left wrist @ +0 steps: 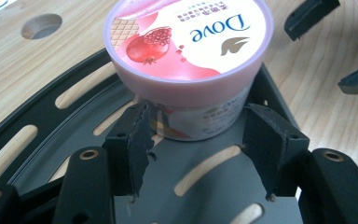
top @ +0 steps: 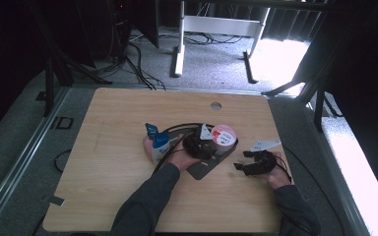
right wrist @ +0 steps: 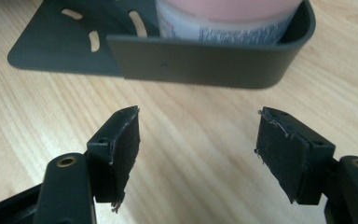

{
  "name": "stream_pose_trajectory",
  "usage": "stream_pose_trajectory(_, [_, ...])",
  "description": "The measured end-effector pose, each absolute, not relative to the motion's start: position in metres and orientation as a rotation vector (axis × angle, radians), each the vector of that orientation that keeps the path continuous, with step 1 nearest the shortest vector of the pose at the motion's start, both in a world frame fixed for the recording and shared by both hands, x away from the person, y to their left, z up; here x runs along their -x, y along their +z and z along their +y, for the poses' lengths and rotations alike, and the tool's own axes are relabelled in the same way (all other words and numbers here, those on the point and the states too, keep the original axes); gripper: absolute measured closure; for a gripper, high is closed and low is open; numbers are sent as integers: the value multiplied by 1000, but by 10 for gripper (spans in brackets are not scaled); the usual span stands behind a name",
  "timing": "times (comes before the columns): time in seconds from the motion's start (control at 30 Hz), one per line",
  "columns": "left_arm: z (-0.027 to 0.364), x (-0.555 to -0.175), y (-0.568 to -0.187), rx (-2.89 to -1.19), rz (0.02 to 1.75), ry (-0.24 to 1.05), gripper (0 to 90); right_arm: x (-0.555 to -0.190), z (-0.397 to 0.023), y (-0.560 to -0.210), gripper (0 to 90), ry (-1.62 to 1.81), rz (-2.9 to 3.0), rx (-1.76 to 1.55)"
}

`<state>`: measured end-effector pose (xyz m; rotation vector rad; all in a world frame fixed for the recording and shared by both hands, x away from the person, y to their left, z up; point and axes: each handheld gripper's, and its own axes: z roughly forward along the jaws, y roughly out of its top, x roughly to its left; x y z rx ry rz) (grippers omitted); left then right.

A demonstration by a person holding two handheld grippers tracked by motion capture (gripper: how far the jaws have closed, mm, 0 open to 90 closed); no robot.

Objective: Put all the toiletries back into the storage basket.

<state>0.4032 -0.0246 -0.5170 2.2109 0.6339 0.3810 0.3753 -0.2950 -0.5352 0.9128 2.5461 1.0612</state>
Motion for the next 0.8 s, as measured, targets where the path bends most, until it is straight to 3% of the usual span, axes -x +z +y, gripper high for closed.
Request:
stream_pose_trajectory(0.33, [-22,-387,-513,-2236,616,323,437,-347,-291,-542,372,1068,2478,-952])
stream_pose_trajectory(0.8, [-14,-375,-508,-2266,607,256,485,-325,-290,-546,374,1096,2436,-965])
